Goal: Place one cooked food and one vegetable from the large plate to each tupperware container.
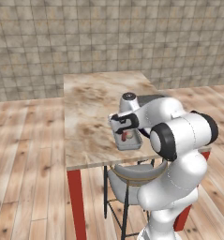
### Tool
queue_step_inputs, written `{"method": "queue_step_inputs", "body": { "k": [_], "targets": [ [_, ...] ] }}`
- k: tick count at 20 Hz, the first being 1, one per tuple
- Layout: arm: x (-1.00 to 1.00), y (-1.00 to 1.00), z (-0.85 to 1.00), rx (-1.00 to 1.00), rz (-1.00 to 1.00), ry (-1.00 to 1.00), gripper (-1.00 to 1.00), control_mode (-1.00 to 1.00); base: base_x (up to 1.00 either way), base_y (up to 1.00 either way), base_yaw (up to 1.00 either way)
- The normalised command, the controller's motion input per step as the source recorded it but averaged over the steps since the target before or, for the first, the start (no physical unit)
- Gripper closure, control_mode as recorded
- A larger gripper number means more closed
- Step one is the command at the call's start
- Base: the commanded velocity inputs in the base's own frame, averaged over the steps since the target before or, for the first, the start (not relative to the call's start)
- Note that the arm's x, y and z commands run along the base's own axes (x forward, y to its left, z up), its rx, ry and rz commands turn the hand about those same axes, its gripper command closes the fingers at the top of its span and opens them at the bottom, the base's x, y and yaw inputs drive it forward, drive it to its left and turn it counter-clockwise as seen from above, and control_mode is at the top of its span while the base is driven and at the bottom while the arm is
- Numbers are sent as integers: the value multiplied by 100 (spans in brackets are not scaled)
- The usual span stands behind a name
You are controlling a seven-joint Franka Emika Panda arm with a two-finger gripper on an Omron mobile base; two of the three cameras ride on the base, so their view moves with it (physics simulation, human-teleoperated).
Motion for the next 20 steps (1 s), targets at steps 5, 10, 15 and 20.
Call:
{"method": "queue_step_inputs", "body": {
  "k": [5, 10, 15, 20],
  "targets": [
    [2, -5, -11, 0, 8, -11, 100, -100, 0, 0, 0],
    [1, -3, -9, -3, 7, -14, 100, -100, 0, 0, 0],
    [-1, 1, -5, -5, 7, -3, 100, -100, 0, 0, 0],
    [-1, 8, 0, -2, 5, 0, 100, -100, 0, 0, 0]
  ]
}}
